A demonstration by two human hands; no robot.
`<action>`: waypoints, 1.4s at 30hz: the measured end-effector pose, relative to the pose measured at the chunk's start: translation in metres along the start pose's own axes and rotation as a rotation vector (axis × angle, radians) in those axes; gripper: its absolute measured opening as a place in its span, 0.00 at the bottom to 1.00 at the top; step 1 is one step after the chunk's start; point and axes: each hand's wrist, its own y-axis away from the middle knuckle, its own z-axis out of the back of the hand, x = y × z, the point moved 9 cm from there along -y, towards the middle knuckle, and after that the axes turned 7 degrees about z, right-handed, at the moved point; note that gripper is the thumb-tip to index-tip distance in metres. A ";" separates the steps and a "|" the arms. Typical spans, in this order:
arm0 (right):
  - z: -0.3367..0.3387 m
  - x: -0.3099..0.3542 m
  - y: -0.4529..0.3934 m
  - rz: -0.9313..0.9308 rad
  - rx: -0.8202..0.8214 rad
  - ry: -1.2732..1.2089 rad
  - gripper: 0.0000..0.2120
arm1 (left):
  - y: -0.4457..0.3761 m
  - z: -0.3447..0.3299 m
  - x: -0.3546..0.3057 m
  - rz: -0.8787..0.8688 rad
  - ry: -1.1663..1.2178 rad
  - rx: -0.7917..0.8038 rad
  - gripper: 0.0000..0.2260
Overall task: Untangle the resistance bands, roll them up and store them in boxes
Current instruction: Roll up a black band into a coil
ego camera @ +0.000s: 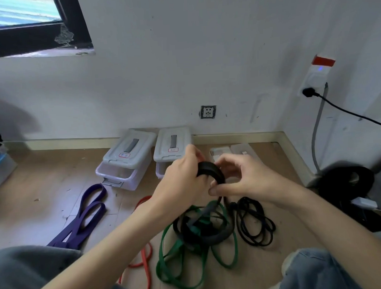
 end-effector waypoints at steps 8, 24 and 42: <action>0.021 0.030 -0.003 0.204 -0.288 -0.535 0.04 | 0.026 -0.081 0.080 0.063 -0.021 0.448 0.10; -0.031 -0.017 0.007 -0.180 0.153 -0.052 0.09 | 0.006 -0.012 0.012 -0.033 -0.189 0.126 0.10; -0.008 0.003 0.010 0.056 -0.045 -0.230 0.06 | -0.002 -0.016 0.006 -0.127 -0.077 0.069 0.11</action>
